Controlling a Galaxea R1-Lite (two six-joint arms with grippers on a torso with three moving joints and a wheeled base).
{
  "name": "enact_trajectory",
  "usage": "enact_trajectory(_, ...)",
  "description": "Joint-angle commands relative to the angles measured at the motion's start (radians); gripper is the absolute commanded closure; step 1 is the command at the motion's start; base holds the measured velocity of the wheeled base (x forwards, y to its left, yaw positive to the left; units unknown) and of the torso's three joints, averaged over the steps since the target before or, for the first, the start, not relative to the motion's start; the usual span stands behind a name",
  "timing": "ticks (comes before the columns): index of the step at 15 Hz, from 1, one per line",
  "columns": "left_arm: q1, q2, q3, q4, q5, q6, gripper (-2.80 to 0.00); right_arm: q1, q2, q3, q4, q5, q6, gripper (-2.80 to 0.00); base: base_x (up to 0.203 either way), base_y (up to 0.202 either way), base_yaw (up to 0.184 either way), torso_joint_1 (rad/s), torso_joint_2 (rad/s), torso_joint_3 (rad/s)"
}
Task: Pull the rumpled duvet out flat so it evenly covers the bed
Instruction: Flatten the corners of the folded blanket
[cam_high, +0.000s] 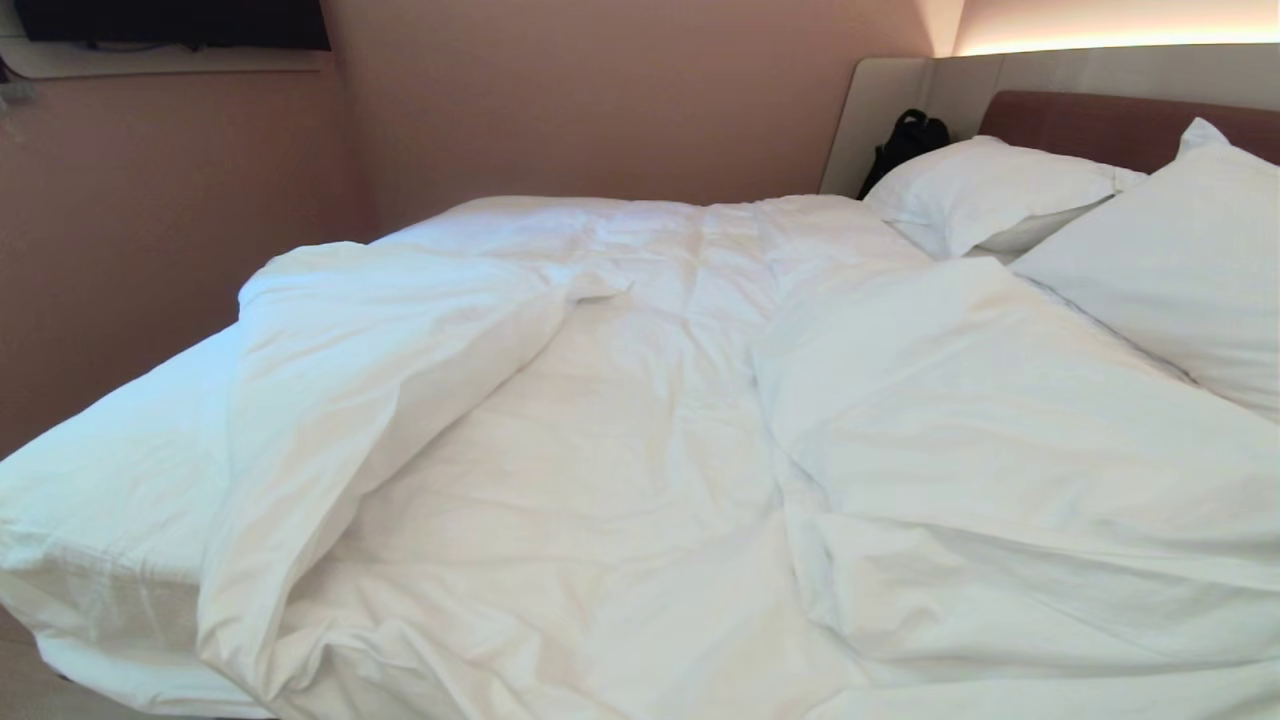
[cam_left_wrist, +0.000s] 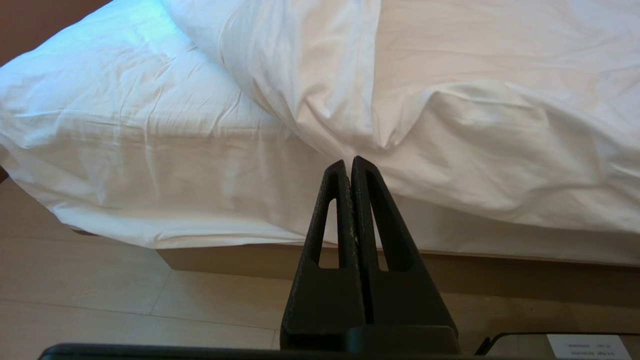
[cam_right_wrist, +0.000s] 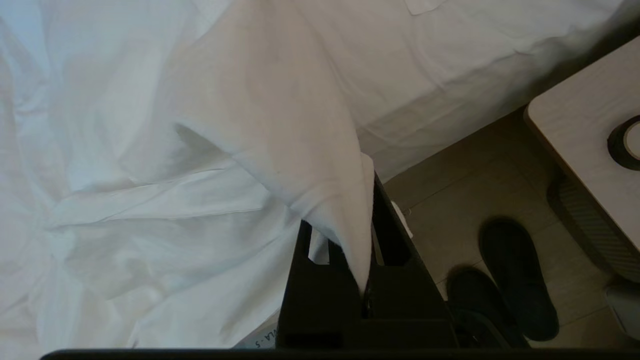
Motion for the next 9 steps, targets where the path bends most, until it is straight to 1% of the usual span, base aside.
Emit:
enact_trajectory(1,0.000,0.001,0.000,0.001,0.000,0.000,0.00,-0.001,-0.079,0.027,0.003,-0.003,0.002,0.00,0.000,0.000,0.000,0.000,0.00,0.000)
enact_trajectory(4,0.000,0.001,0.000,-0.001,0.000,0.000,0.00,-0.001,-0.167,0.060,0.006,-0.013,0.002,0.00,0.000,0.000,0.000,0.000,0.00,0.000)
enact_trajectory(7,0.000,0.001,0.000,0.001,0.000,0.000,0.00,-0.001,-0.193,0.091,0.000,-0.063,0.008,0.00,0.000,0.000,0.000,0.000,0.00,0.000)
enact_trajectory(9,0.000,0.001,0.000,0.001,0.000,0.000,0.00,0.000,-0.203,0.121,-0.004,-0.099,0.028,0.00,0.000,0.000,0.000,0.000,0.00,0.000)
